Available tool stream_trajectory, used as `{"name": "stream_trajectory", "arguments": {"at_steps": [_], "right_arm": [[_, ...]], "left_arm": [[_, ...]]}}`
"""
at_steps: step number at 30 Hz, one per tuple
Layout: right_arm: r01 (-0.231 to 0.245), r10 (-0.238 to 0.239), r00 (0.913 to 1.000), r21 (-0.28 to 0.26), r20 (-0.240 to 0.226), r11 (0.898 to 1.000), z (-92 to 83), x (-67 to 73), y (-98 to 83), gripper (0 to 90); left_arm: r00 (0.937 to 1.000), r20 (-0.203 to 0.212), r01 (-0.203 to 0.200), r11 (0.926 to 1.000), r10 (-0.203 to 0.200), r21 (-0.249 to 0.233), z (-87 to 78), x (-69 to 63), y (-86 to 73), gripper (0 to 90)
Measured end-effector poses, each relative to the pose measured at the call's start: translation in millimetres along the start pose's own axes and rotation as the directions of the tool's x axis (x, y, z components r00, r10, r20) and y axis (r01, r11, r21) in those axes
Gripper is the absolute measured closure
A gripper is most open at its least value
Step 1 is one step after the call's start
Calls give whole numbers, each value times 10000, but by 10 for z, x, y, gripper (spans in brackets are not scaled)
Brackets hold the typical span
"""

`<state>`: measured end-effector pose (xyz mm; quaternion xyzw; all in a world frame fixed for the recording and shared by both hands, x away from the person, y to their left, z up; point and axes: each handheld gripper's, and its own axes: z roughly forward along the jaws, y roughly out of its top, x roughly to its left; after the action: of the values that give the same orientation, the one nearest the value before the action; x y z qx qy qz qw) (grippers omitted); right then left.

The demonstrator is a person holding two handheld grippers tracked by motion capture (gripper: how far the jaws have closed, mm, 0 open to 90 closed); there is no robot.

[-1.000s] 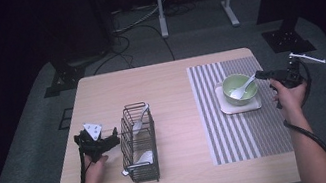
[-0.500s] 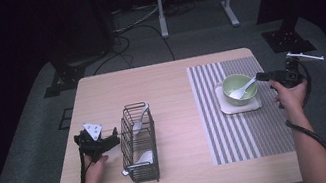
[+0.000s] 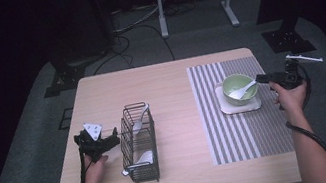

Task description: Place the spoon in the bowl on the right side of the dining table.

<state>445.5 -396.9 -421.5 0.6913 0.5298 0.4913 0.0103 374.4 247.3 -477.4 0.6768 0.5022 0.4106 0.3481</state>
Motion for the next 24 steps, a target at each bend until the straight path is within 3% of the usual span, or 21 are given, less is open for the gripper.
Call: {"name": "stream_trajectory", "arguments": {"at_steps": [16, 24], "right_arm": [[-216, 216, 9996, 22, -162, 9998, 9, -149, -118, 643], [-116, 118, 9993, 67, -349, 9999, -42, -137, -168, 593]], "left_arm": [[10000, -31, -57, 10000, 57, -9, -1, -8, 0, 10], [9998, -20, -180, 9998, 180, -31, -6, -19, -2, 10]]}}
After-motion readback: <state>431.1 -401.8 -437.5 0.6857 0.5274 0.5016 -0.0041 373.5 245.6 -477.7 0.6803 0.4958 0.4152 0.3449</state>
